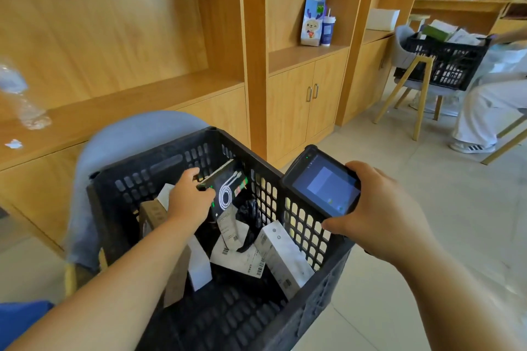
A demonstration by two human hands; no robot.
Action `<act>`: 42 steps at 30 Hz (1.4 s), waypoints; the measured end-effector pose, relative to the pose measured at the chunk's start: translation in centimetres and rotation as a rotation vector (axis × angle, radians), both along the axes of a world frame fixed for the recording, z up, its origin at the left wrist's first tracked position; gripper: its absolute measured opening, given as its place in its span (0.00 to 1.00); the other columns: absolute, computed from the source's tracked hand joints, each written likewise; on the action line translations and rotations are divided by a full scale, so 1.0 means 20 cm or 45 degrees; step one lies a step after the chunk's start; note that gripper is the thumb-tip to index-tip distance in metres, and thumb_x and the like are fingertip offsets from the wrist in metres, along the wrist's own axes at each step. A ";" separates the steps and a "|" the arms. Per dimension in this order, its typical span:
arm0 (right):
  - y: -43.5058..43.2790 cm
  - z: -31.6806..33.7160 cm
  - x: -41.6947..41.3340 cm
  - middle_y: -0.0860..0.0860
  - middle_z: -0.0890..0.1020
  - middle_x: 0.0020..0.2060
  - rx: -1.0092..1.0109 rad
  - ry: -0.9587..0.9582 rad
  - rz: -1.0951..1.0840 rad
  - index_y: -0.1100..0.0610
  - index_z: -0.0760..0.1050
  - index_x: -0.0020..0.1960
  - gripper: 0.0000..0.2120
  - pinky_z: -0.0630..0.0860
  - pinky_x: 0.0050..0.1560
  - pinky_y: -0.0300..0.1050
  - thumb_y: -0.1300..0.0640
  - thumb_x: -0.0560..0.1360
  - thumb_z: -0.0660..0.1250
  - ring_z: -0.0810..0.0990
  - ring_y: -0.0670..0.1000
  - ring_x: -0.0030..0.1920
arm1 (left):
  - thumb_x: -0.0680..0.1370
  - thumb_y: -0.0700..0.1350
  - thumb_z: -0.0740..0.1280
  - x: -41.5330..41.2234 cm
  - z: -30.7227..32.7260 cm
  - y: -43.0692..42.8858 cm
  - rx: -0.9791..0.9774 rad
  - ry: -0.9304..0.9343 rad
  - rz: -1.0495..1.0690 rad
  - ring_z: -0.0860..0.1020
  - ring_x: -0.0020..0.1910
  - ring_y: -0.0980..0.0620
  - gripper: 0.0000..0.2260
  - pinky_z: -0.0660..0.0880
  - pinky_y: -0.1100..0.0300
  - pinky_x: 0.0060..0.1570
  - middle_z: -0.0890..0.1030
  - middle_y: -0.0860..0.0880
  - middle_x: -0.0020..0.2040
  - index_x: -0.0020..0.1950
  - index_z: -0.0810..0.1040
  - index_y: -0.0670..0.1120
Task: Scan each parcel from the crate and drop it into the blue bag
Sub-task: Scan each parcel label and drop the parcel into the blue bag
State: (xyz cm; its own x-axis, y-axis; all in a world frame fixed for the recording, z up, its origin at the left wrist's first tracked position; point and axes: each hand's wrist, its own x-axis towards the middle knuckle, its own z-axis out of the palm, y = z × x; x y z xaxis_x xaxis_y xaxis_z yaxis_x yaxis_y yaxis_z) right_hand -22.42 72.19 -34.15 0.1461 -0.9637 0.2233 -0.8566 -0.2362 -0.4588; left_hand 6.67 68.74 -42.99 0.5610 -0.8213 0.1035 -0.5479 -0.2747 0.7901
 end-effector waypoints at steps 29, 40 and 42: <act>0.68 -0.08 0.22 0.46 0.71 0.45 0.086 -0.106 0.359 0.50 0.64 0.64 0.43 0.78 0.44 0.56 0.45 0.55 0.79 0.74 0.52 0.44 | 0.76 0.35 0.69 0.03 0.06 1.48 -0.158 -0.075 0.091 0.74 0.63 0.51 0.17 0.75 0.70 0.51 0.75 0.51 0.64 0.62 0.77 0.50; 0.70 -0.07 0.24 0.47 0.72 0.45 0.093 -0.056 0.387 0.50 0.65 0.63 0.41 0.79 0.40 0.55 0.46 0.55 0.79 0.75 0.53 0.43 | 0.75 0.40 0.71 0.03 0.02 1.41 -0.244 0.249 0.406 0.75 0.61 0.50 0.21 0.78 0.56 0.54 0.77 0.51 0.60 0.67 0.73 0.50; 0.71 -0.06 0.25 0.47 0.72 0.46 0.080 -0.018 0.401 0.50 0.64 0.64 0.42 0.79 0.42 0.54 0.45 0.55 0.79 0.74 0.52 0.44 | 0.75 0.37 0.70 0.05 0.03 1.40 -0.277 0.795 0.477 0.80 0.55 0.49 0.21 0.80 0.57 0.46 0.81 0.48 0.56 0.66 0.72 0.48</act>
